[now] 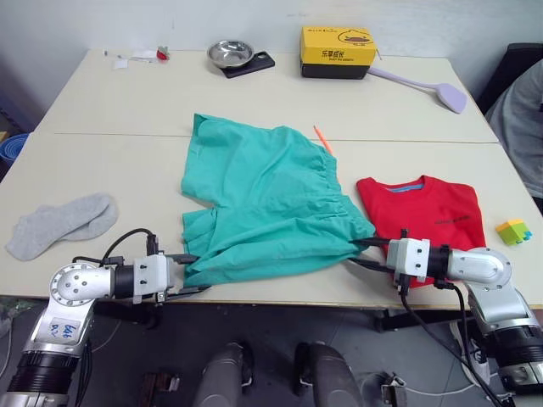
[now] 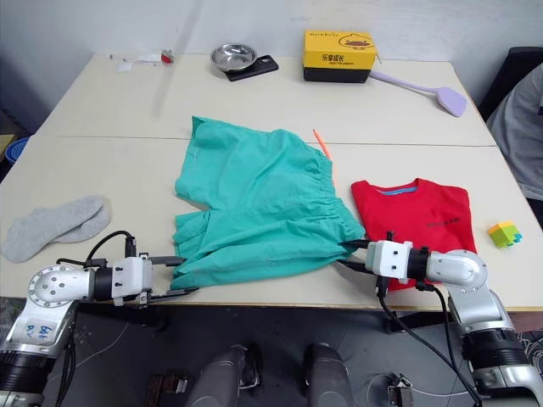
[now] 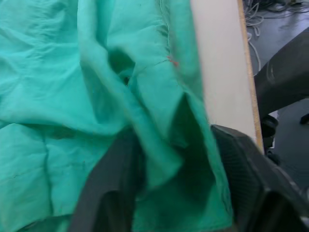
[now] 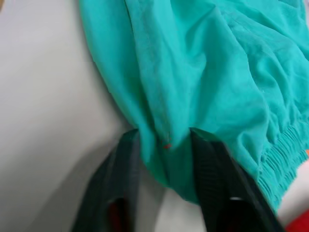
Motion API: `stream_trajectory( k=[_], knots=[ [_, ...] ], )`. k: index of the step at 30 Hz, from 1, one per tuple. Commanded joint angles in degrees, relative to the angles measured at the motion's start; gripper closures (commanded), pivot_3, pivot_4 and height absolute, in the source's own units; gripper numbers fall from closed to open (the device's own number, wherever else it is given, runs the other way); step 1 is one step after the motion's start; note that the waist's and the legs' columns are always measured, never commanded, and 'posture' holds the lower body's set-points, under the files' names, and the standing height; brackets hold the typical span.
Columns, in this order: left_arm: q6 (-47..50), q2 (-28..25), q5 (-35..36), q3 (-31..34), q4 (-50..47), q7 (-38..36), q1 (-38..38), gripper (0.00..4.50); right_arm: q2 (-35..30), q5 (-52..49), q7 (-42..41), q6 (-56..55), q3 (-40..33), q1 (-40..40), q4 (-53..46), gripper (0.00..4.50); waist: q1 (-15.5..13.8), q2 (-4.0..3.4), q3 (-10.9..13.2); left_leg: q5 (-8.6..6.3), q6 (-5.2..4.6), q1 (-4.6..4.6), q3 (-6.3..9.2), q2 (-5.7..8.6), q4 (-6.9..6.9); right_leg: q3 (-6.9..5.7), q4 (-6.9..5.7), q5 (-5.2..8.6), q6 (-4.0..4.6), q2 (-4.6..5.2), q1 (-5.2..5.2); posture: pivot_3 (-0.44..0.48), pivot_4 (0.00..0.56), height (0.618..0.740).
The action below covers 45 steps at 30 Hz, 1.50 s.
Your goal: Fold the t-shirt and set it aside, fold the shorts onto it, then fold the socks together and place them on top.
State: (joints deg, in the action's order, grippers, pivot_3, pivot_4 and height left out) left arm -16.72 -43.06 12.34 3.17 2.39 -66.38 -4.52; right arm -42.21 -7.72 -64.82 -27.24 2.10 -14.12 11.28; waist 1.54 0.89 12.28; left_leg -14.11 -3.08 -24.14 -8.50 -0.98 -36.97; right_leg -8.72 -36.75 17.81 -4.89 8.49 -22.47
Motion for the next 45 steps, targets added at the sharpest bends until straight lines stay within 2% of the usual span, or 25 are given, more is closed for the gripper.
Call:
stream_trajectory(
  k=[1, 4, 6, 10, 12, 16, 19, 23, 25, 27, 32, 37, 41, 45],
  knots=[
    [1.7, -1.5, 2.2, -0.1, -1.9, -1.6, 0.4, 3.55, -1.2, -0.6, -1.1, -1.7, 0.3, 0.4, -1.1, 4.5, 0.0, 0.0, 0.0, 0.0, 0.0, 0.0, 0.0, 0.0, 0.0, 0.0, 0.0, 0.0, 0.0, 0.0, 0.0, 0.0, 0.15, 0.74],
    [8.6, -3.8, 11.3, 1.3, -6.5, -7.7, 4.4, 4.47, -2.8, -4.9, -6.1, 0.0, 1.0, 2.9, -4.1, 4.5, 0.0, 0.0, 0.0, 0.0, 0.0, 0.0, 0.01, -0.01, 0.02, 0.0, 0.01, 0.0, 0.0, 0.0, 0.0, 0.0, 0.15, 0.74],
    [13.1, -5.9, 15.6, 2.4, -9.3, -10.6, 7.3, 4.49, -4.5, -7.7, -9.1, 3.2, 1.4, 4.9, -7.0, 4.5, 0.1, -0.02, 0.0, 0.0, -0.02, 0.0, 0.01, -0.03, 0.04, 0.0, 0.07, 0.01, -0.01, -0.01, 0.0, 0.0, 0.15, 0.74],
    [19.0, -12.0, 18.0, 4.2, -13.2, -14.8, 14.1, 4.49, -8.9, -11.3, -13.0, 11.1, 1.4, 10.0, -13.6, 4.5, 0.0, -0.05, 0.0, -0.03, -0.02, 0.01, 0.06, -0.05, 0.03, -0.01, 0.14, 0.01, -0.01, -0.01, 0.04, 0.0, 0.15, 0.74],
    [20.4, -12.9, 18.8, 5.0, -14.3, -15.0, 15.6, 4.49, -10.0, -12.2, -13.6, 13.2, 1.0, 11.3, -15.5, 4.5, -0.1, -0.05, 0.0, -0.12, -0.12, 0.02, 0.1, -0.06, 0.03, -0.01, 0.17, 0.01, 0.0, -0.01, 0.06, 0.0, 0.15, 0.74],
    [32.2, -14.0, 27.5, 10.3, -20.1, -11.6, 16.7, 4.49, -13.8, -18.5, -14.7, 22.5, -2.1, 13.8, -21.9, 4.5, -0.2, -0.07, 0.0, -0.24, -0.29, -0.01, 0.15, -0.06, 0.07, 0.02, 0.27, 0.01, 0.02, 0.01, 0.05, 0.0, 0.15, 0.74],
    [43.2, -16.8, 35.8, 15.3, -19.8, -9.6, 12.4, 4.49, -17.5, -26.2, -14.1, 35.6, -4.8, 10.3, -25.3, 4.5, -0.2, -0.14, 0.1, -0.23, -0.29, -0.03, 0.17, -0.06, 0.08, 0.02, 0.3, 0.01, 0.02, 0.03, 0.04, 0.0, 0.15, 0.74],
    [52.2, -17.8, 41.6, 17.1, -12.5, -6.1, -1.0, 4.49, -18.7, -33.9, -12.9, 49.2, -5.7, 0.2, -25.0, 4.5, -0.1, -0.18, 0.1, -0.22, -0.27, 0.0, 0.22, -0.06, 0.09, 0.02, 0.29, 0.0, 0.07, 0.01, 0.04, 0.0, 0.15, 0.74],
    [53.1, -16.3, 40.8, 16.1, -6.6, -3.9, -10.1, 4.49, -16.7, -34.7, -10.7, 53.5, -4.8, -6.2, -22.8, 4.5, -0.2, -0.23, 0.1, -0.21, -0.24, -0.02, 0.21, -0.04, 0.15, -0.02, 0.34, 0.01, 0.07, 0.01, 0.01, 0.0, 0.15, 0.74],
    [50.7, -13.7, 36.7, 14.1, 1.5, -1.5, -20.2, 4.49, -13.0, -32.9, -6.9, 56.2, -3.2, -13.1, -19.1, 4.5, -0.1, -0.2, 0.1, -0.02, 0.07, -0.13, 0.17, -0.03, 0.16, -0.05, 0.34, 0.0, 0.07, -0.02, -0.08, 0.0, 0.15, 0.74],
    [36.2, -6.3, 22.0, 7.9, 23.1, 2.6, -38.8, 4.49, -2.0, -23.6, 5.1, 57.7, 1.7, -23.8, -10.2, 4.5, -0.1, -0.12, 0.1, 0.22, -0.23, -0.24, 0.01, 0.05, 0.08, -0.18, 0.23, -0.04, 0.0, -0.09, -0.1, 0.0, 0.15, 0.74],
    [26.9, -1.6, 14.0, 5.8, 37.6, 4.4, -47.4, 4.49, 6.4, -14.0, 16.5, 53.3, 3.0, -28.8, -2.7, 4.5, 0.1, -0.08, 0.1, 0.31, -0.41, -0.51, -0.24, 0.11, -0.1, -0.33, -0.08, -0.14, -0.22, -0.17, -0.32, 0.0, 0.15, 0.74],
    [20.3, 1.4, 9.0, 6.0, 47.0, 10.2, -52.4, 4.49, 9.9, -8.0, 23.2, 49.7, 2.6, -30.8, 1.4, 4.5, 0.1, -0.06, 0.1, 0.46, -0.63, -1.12, -0.28, 0.2, -0.24, -0.31, -0.2, -0.25, -0.43, -0.28, -0.91, 0.0, 0.15, 0.74],
    [15.4, 3.4, 4.9, 5.5, 54.1, 13.1, -55.1, 4.49, 12.2, -5.4, 26.2, 47.7, 2.3, -31.4, 3.5, 4.5, 0.1, 0.0, 0.0, 0.52, -0.69, -1.16, -0.31, 0.28, -0.24, -0.32, -0.29, -0.27, -0.46, -0.28, -0.98, 0.0, 0.15, 0.74]
  ],
)
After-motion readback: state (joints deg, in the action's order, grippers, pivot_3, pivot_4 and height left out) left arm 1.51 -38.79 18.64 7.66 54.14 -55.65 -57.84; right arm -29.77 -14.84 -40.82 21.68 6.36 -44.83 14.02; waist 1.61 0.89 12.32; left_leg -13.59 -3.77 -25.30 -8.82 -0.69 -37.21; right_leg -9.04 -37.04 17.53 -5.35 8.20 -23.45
